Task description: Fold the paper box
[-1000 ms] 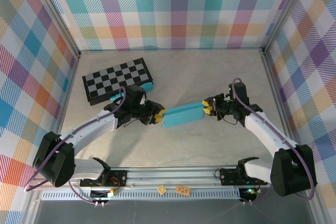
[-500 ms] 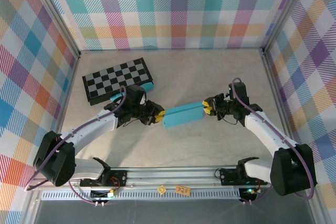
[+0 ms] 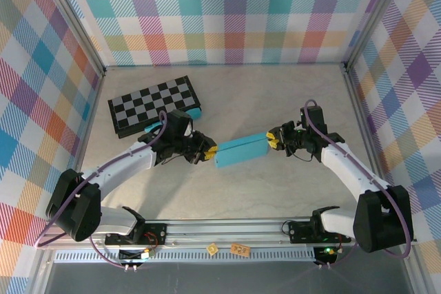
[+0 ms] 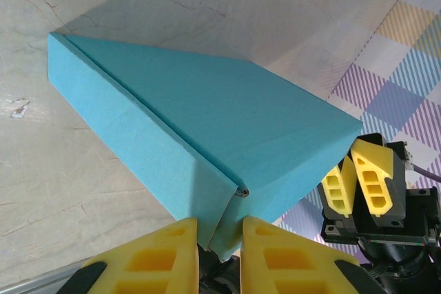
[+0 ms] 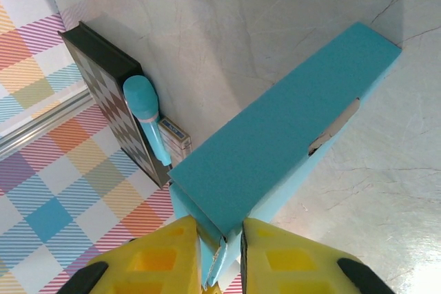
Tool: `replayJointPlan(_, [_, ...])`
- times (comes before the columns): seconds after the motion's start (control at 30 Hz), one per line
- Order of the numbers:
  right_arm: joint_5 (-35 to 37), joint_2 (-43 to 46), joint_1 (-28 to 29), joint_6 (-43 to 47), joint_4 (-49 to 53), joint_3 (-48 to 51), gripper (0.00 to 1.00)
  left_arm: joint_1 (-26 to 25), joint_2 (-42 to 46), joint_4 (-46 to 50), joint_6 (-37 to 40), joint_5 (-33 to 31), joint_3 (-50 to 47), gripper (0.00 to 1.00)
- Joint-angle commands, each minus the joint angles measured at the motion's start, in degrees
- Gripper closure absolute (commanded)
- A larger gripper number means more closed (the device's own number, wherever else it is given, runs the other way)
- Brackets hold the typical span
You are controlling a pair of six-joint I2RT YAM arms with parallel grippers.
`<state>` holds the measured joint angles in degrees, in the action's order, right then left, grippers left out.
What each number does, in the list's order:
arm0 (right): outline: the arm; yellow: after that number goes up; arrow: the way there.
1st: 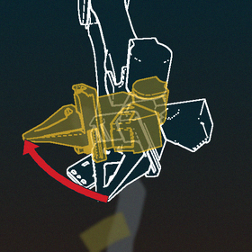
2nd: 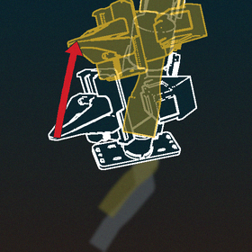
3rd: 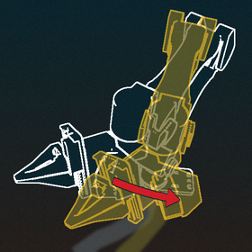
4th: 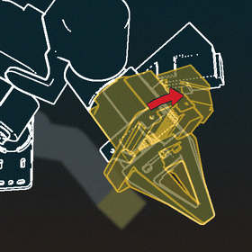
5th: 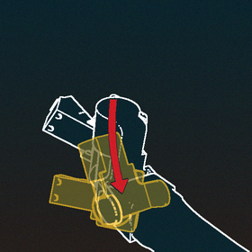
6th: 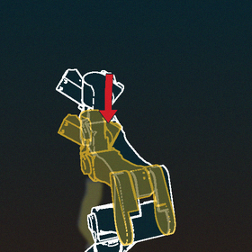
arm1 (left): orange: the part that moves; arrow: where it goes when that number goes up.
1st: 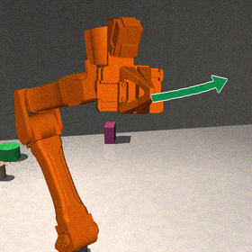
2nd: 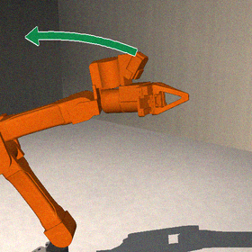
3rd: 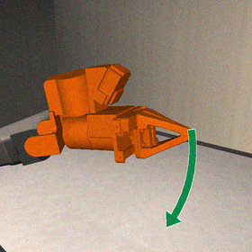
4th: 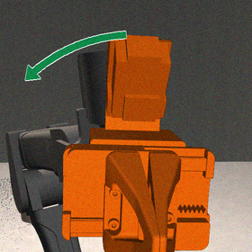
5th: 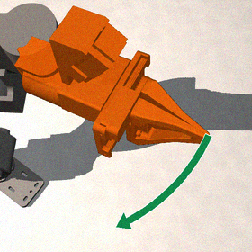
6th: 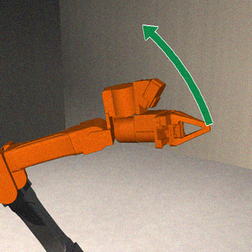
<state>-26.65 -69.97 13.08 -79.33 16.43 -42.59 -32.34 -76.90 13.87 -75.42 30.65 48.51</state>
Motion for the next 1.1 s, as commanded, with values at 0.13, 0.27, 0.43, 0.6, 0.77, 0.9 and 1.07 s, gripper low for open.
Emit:
replayJointPlan(0.13, [3.5,-2.9,-0.1,2.5,10.0,1.2,0.84,0.9,-2.9,4.2,2.5,0.3,-0.2,0.86])
replayJointPlan(0.27, [4.3,-3.3,-0.1,3.1,12.0,1.0,0.86,1.0,-3.2,4.5,3.0,0.2,-0.4,0.88])
replayJointPlan(0.43, [5.1,-4.2,-0.1,3.2,15.0,0.4,0.93,1.1,-3.7,4.6,3.7,0.2,-0.2,0.93])
replayJointPlan(0.6, [5.8,-5.3,-0.1,4.0,17.8,-1.5,0.93,1.2,-4.0,5.6,4.6,0.2,0.5,0.96])
replayJointPlan(0.77, [6.1,-5.8,-0.1,3.9,19.2,-2.0,0.88,1.2,-3.9,6.0,5.0,-0.4,0.5,0.96])
replayJointPlan(0.9, [6.4,-5.7,0.0,4.1,20.8,-2.7,0.81,1.2,-4.1,6.2,5.2,-0.4,0.5,0.96])
replayJointPlan(1.07, [6.8,-5.4,-0.1,5.2,22.4,-4.9,0.73,1.2,-4.6,7.8,6.6,-0.8,2.1,0.95])
